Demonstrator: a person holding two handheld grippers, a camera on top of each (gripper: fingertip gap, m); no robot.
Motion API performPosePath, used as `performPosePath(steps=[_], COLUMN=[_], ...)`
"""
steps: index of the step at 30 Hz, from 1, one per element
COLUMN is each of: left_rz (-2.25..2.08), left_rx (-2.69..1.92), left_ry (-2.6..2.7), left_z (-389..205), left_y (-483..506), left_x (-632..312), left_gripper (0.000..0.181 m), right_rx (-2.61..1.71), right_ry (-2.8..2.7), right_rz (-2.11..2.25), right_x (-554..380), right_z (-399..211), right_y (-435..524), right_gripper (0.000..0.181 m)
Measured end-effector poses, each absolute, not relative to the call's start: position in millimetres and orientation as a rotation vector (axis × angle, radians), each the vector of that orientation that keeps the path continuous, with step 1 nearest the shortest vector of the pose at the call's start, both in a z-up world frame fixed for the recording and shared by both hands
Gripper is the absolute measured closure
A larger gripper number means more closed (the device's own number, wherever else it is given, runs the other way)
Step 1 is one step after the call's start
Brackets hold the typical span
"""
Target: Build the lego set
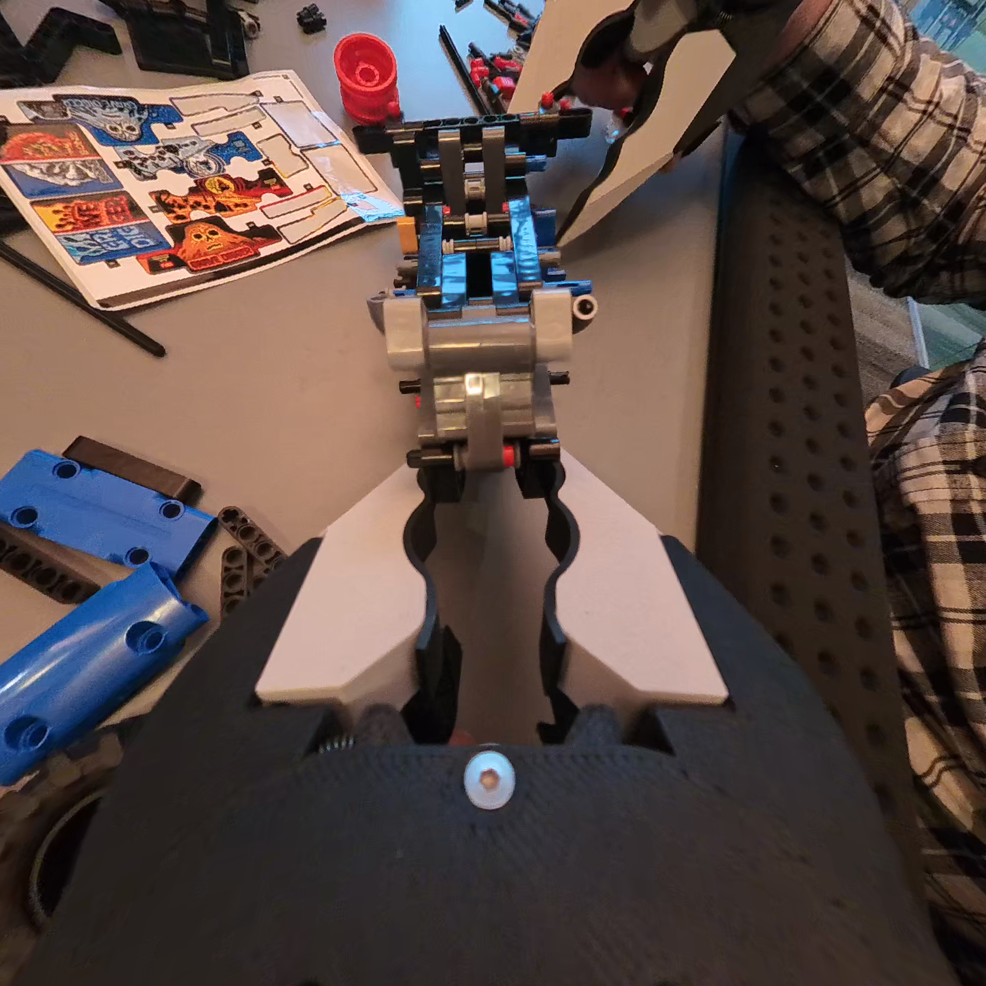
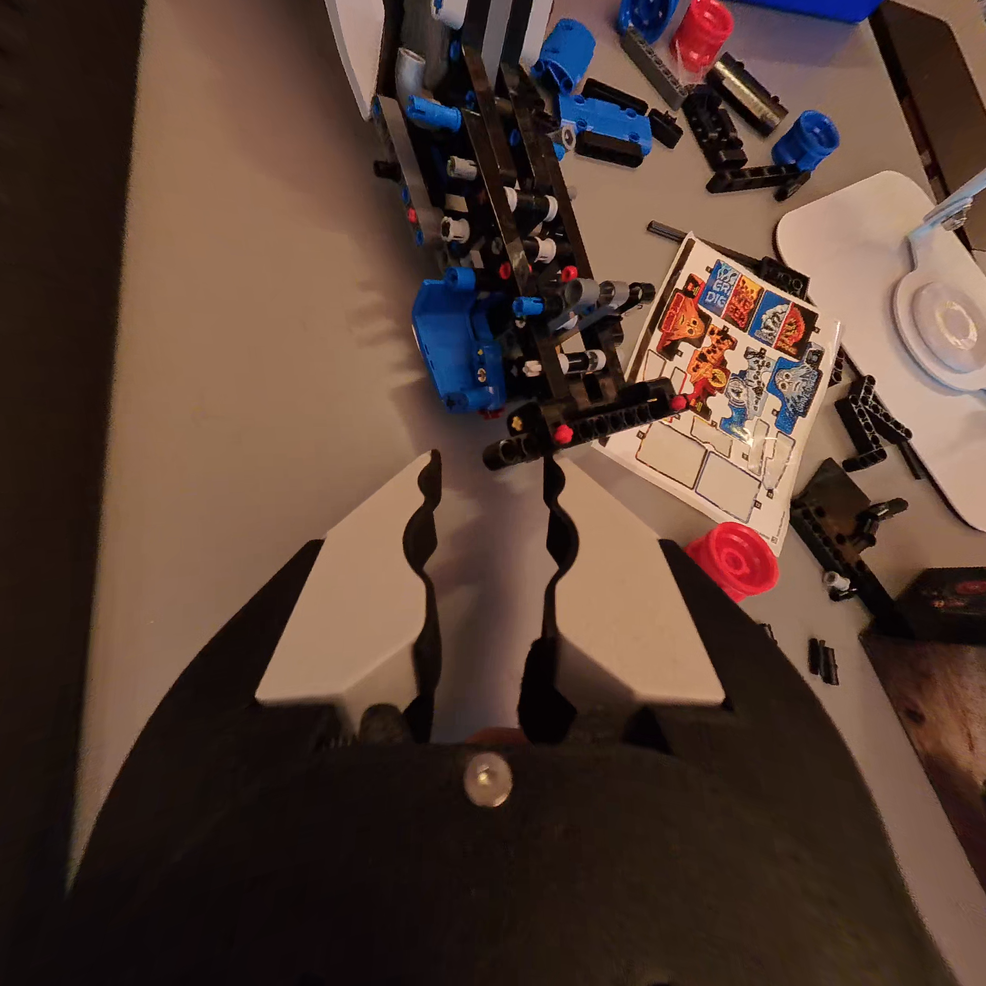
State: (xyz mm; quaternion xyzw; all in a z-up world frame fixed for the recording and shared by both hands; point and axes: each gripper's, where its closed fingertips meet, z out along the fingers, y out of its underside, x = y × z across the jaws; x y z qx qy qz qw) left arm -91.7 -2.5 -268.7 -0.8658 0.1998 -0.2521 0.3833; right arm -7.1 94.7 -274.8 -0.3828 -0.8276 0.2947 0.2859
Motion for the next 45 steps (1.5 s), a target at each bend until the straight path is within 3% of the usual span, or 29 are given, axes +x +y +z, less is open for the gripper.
performPosePath(steps=[5,10,17,28,40,45], left_rz=[-0.639,-0.568,-0.635,-0.526,-0.121,-0.079], left_rx=[-2.208,-2.224,-2.200,-2.186,-2.062,-2.047], left_ry=[0.520,0.568,0.526,0.504,0.669,0.696], left_z=[-270,-276,-270,-269,-254,-255], left_y=[-3,-2,-1,8,19,20], left_x=[-91,-91,-90,-99,-113,-112], left_gripper=[0.143,0.130,0.137,0.123,0.122,0.133], right_rx=[-1.047,-1.079,-1.104,-1.143,-1.139,-1.098], right_ry=[-2.225,-2.219,-2.186,-2.216,-2.189,-2.155], right_rz=[0.842,0.922,1.028,1.011,0.878,0.854], right_x=[-5,-3,-2,-1,0,-3], right_z=[-275,-271,-260,-268,-267,-261], right_y=[92,87,83,84,100,102], right_gripper=[0.148,0.149,0.152,0.155,0.144,0.146])
